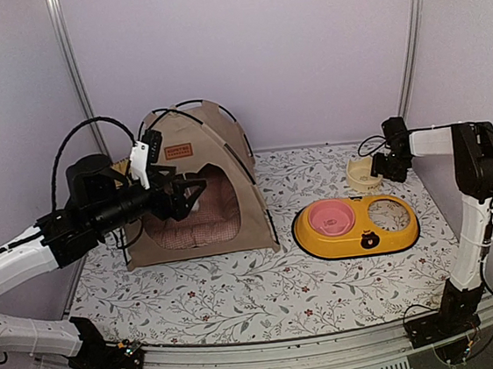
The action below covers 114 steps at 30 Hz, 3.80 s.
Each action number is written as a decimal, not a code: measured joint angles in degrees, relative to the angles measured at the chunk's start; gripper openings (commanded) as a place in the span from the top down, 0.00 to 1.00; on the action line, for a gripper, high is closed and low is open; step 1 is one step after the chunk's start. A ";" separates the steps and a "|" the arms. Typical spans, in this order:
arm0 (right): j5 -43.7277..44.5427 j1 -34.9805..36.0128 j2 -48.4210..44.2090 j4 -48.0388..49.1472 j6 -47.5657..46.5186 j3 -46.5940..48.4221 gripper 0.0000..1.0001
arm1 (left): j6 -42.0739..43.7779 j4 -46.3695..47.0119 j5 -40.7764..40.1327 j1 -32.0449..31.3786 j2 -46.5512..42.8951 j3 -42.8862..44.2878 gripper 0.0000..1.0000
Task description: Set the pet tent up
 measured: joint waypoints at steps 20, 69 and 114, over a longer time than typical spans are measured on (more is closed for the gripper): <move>-3.82 -0.92 5.73 1.73 1.18 2.36 0.94 | -1.68 -1.01 -1.44 0.00 -1.33 -2.32 0.01; -7.69 -3.08 -36.20 -4.92 2.45 -32.83 1.00 | 0.74 2.58 -0.48 -0.02 0.92 -5.25 0.01; -2.01 -2.78 -35.15 -3.61 3.19 -36.24 0.82 | -0.59 3.80 0.48 -0.02 1.46 -6.21 0.01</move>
